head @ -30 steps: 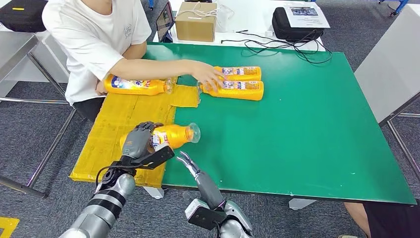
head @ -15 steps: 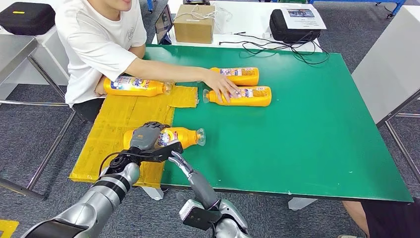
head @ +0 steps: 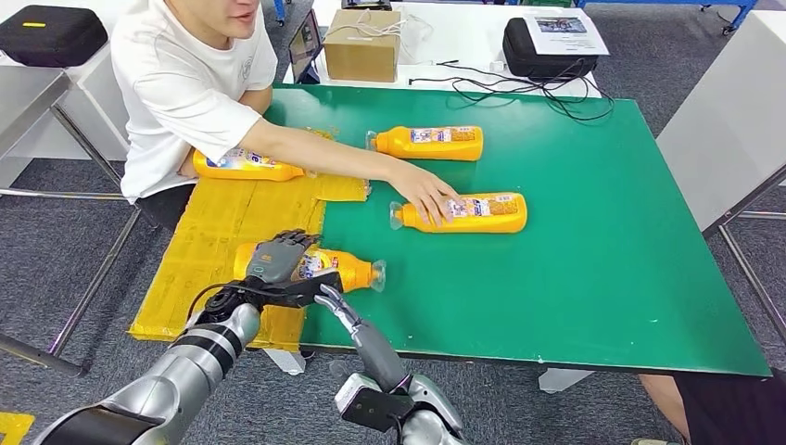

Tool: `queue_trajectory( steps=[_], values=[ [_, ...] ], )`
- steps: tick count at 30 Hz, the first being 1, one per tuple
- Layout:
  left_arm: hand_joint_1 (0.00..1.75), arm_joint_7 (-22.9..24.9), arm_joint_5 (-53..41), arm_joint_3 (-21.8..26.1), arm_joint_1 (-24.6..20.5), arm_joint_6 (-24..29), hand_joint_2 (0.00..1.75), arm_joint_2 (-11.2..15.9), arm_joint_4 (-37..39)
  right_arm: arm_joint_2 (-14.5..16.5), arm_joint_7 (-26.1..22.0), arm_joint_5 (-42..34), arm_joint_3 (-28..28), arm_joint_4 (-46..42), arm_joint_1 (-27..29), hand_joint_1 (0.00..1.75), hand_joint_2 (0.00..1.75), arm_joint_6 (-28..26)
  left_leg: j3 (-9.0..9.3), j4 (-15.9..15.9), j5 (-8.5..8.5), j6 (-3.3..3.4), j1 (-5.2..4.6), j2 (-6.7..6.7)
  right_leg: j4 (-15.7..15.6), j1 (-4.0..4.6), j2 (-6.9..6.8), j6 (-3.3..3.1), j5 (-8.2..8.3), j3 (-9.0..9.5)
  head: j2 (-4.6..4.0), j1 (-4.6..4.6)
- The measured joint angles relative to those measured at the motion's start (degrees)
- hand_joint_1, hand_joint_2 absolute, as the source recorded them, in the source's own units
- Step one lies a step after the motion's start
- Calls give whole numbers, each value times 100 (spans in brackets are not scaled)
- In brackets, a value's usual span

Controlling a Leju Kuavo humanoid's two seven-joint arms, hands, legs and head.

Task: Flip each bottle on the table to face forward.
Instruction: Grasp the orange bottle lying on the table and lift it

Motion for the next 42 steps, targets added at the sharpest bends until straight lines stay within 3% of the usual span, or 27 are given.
queue_trajectory(
  steps=[1, 7, 18, 22, 27, 32, 37, 40, 42],
  values=[
    [0, -189, 187, 53, 2, -192, 0, 4, -4, -1, -1, -33, 21, 9, -5, 0, 0, -7, 0, 0, 0, 0, 0, -2, 0, 0, 0, 0, -1, 1, 0, -1],
    [0, -1007, 898, 311, 59, -1045, 0, 53, -247, -34, -1, -227, 125, 71, -78, 0, 0, -57, -1, 0, 1, 0, -1, -12, 0, -2, -7, 0, -3, 7, 0, 0],
    [0, -1253, 1162, 307, 232, -1368, 0, 183, -706, -76, -2, -277, 197, 159, -181, 0, 0, -57, -5, 1, 2, 1, -2, -19, 0, -2, -6, 0, -2, 2, 0, -2],
    [0, -1386, 2136, 316, 404, -1838, 175, 236, -1137, -76, -2, -196, 194, 202, -227, 0, 0, -48, -16, 2, 3, 1, 0, -18, 0, -1, -6, 0, -2, -12, 0, -2],
    [0, -1370, 4037, 627, 780, -2251, 175, 106, -2153, -76, -2, -86, 160, 252, -226, 0, 0, -101, -38, 5, 5, 1, -2, -14, -1, -2, -6, 1, -1, -35, 0, 0],
    [0, -953, 5542, 1140, 982, -1889, 175, -299, -3192, -74, -2, 114, 95, 266, -180, 0, 0, -282, -47, 5, 3, 3, -4, -19, -3, -3, -7, 2, -1, -38, 0, 0],
    [0, -820, 6167, 1421, 1133, -1499, 175, -545, -3728, -82, 51, 448, 21, 224, -67, 0, 0, -525, -49, 5, 2, 3, -3, -20, -3, -2, -7, 2, -2, -41, 0, -1],
    [0, -913, 6278, 1482, 1355, -1124, 175, -638, -4109, -219, 559, 1462, 11, 32, 18, 0, 0, -1094, -51, 5, 2, 3, -3, -18, -3, -2, -5, 2, -1, -44, 0, -2],
    [0, -993, 6274, 1514, 1549, -855, 175, -684, -4467, -460, 1199, 2476, 11, -177, 42, 0, 87, -1426, -53, 5, 2, 3, -4, -17, -4, -3, -6, 2, -1, -44, 0, -2]
  ],
)
